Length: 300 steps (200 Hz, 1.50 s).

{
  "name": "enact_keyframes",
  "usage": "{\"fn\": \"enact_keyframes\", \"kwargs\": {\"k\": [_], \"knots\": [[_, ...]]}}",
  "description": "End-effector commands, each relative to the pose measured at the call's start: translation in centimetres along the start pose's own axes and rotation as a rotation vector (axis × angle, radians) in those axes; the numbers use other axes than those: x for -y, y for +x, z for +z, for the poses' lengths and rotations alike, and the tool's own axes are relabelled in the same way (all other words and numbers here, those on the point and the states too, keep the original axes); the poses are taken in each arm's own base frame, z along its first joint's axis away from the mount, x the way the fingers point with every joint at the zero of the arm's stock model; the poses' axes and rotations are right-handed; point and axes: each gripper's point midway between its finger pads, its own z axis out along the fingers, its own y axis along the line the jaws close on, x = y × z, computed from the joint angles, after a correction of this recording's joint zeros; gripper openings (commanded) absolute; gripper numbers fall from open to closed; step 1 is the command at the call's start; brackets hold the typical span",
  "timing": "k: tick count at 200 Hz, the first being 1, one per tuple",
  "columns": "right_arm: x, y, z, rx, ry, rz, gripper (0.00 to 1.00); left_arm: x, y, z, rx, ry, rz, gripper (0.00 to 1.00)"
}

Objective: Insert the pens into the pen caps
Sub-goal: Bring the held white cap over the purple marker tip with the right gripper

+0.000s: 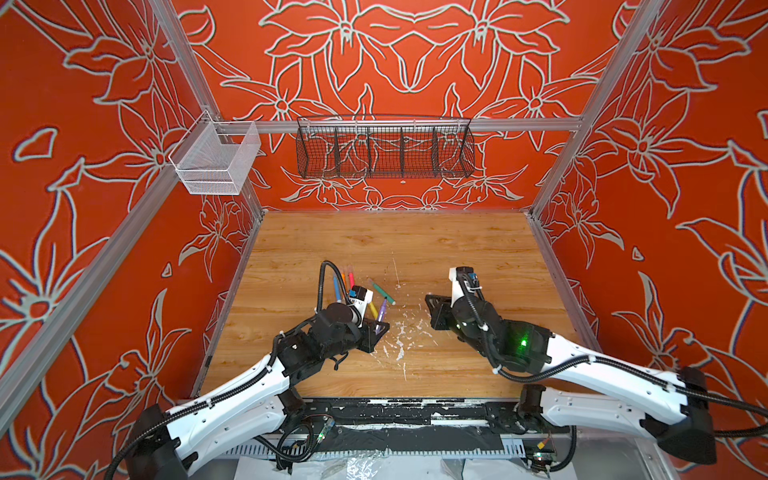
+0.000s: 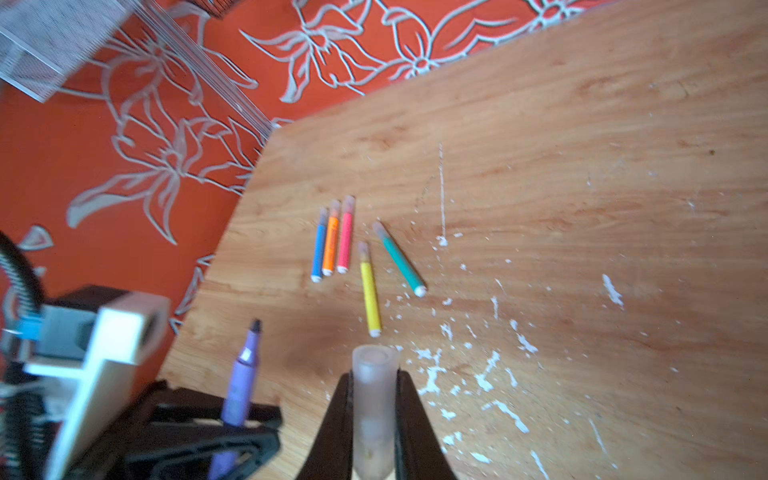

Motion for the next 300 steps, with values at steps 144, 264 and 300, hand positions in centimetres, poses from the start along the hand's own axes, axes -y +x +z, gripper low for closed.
{"fn": "enact_keyframes", "kwargs": {"k": [144, 264, 300], "knots": [[-6.4, -0.1, 0.9, 0.022, -0.358, 0.196, 0.02, 7.2, -0.3, 0.5, 0.138, 0.221, 0.169, 0.00], [-4.9, -0.2, 0.5, 0.060, -0.334, 0.205, 0.01, 6.4, -0.3, 0.7, 0.147, 0.184, 0.174, 0.00], [-4.5, 0.0, 0.4, 0.061, -0.331, 0.210, 0.01, 6.3, -0.4, 0.5, 0.155, 0.179, 0.173, 0.00]]}}
